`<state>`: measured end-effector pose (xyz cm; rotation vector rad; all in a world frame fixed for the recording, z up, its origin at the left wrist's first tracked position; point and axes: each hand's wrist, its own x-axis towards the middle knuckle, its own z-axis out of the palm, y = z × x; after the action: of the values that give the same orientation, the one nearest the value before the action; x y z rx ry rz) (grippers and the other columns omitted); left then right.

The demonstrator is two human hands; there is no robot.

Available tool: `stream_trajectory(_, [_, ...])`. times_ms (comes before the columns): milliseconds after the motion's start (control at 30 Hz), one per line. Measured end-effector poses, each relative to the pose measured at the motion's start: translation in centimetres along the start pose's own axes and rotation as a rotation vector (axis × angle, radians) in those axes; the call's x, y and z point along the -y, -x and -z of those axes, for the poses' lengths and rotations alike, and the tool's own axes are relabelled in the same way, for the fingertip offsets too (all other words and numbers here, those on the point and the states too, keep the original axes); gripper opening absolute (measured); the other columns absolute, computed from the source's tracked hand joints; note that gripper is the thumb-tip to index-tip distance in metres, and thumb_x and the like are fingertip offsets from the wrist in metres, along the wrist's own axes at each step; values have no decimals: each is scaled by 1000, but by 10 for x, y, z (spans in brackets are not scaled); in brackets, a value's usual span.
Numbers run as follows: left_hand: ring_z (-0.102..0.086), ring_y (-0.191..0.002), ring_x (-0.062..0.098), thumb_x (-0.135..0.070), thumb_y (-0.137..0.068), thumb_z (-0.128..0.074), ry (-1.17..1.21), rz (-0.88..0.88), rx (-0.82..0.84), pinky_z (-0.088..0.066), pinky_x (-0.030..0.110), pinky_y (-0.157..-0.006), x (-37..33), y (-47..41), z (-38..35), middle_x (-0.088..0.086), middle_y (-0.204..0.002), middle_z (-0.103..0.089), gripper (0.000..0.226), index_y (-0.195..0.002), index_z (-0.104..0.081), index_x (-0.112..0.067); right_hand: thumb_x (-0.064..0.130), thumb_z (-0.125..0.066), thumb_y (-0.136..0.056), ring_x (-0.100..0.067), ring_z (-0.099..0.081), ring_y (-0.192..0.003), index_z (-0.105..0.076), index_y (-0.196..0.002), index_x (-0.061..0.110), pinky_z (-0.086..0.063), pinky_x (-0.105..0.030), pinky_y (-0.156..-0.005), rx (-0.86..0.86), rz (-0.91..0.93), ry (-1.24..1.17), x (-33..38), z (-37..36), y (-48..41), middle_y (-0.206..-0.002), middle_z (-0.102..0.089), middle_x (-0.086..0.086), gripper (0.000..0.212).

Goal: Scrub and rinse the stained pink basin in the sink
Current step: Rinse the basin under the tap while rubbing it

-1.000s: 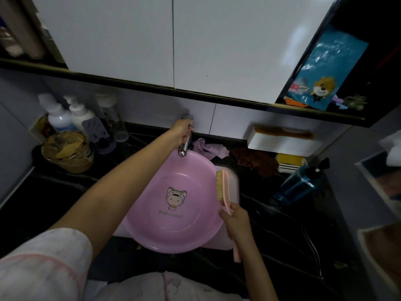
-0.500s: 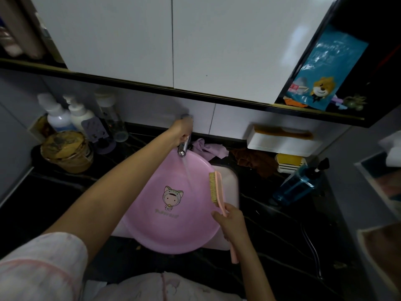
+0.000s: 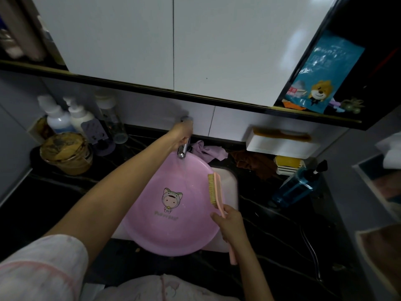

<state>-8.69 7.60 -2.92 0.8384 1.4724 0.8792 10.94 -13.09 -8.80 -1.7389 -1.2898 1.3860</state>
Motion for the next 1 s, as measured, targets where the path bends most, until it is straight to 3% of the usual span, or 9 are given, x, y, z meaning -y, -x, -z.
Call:
stream_trajectory(233, [-35,-48,7,-28,-101,-31,-1,19,-62,-32,16,-44,2,-3,4,-1,-64,-40,34,-70,-43,-22,8,-62,-88,-1,-51,-49,-61,-118,6,-34,-7,-38,1,-3,-24,0,1,1,-75,-58,4,30])
stream_trajectory(300, [-42,-61,12,-27,-100,-31,111,-52,-201,-39,21,-59,8,-1,9,0,-69,-49,32,-78,-54,-21,8,-62,-88,5,-52,-41,-61,-118,7,-34,-7,-38,0,-16,-37,-1,1,1,-74,-58,4,30])
stream_trajectory(400, [-36,-49,13,-17,-95,-38,330,-17,-477,-27,24,-48,39,-3,20,1,-56,-45,33,-63,-47,-14,9,-62,-88,6,-50,-39,-61,-114,11,-33,-6,-38,5,-32,-56,-5,0,3,-73,-57,4,26])
stream_trajectory(500, [-36,-30,8,-10,-97,-40,465,242,-321,-27,17,-33,83,-8,18,-3,-36,-45,32,-66,-48,-11,10,-61,-89,-1,-53,-56,-60,-107,19,-36,-6,-43,7,-53,-49,-11,-2,6,-78,-62,3,21])
stream_trajectory(567, [-41,-26,7,-3,-99,-40,609,329,-187,-34,16,-29,96,-6,5,0,-36,-50,29,-72,-50,-6,9,-61,-88,-3,-57,-69,-61,-105,19,-42,-7,-53,15,-67,-52,-14,-2,6,-86,-66,2,20])
stream_trajectory(667, [-51,-31,6,-8,-99,-45,563,275,-125,-44,16,-35,105,-4,-15,-1,-40,-56,26,-74,-52,-6,7,-61,-88,0,-57,-71,-62,-102,17,-42,-5,-55,12,-89,-32,-20,-1,8,-81,-62,9,17])
stream_trajectory(800, [-37,-28,3,-27,-98,-49,409,260,-73,-24,11,-28,115,-15,-29,-6,-39,-44,34,-67,-43,-16,7,-61,-88,3,-54,-62,-62,-101,14,-39,-5,-51,-28,-123,20,-27,-3,8,-75,-60,11,15])
stream_trajectory(933, [-41,-49,3,-21,-100,-38,79,217,-105,-32,10,-30,118,-20,-33,-5,-67,-41,30,-70,-39,-24,8,-61,-88,9,-55,-54,-62,-98,15,-39,-6,-50,-58,-131,5,-28,-2,8,-73,-60,10,12])
stream_trajectory(1000, [-41,-38,3,-9,-98,-36,156,216,-93,-31,12,-31,124,-25,-34,0,-65,-40,30,-70,-41,-18,10,-60,-88,3,-55,-57,-63,-97,16,-41,-7,-52,-62,-149,-14,-29,-2,9,-73,-62,8,11])
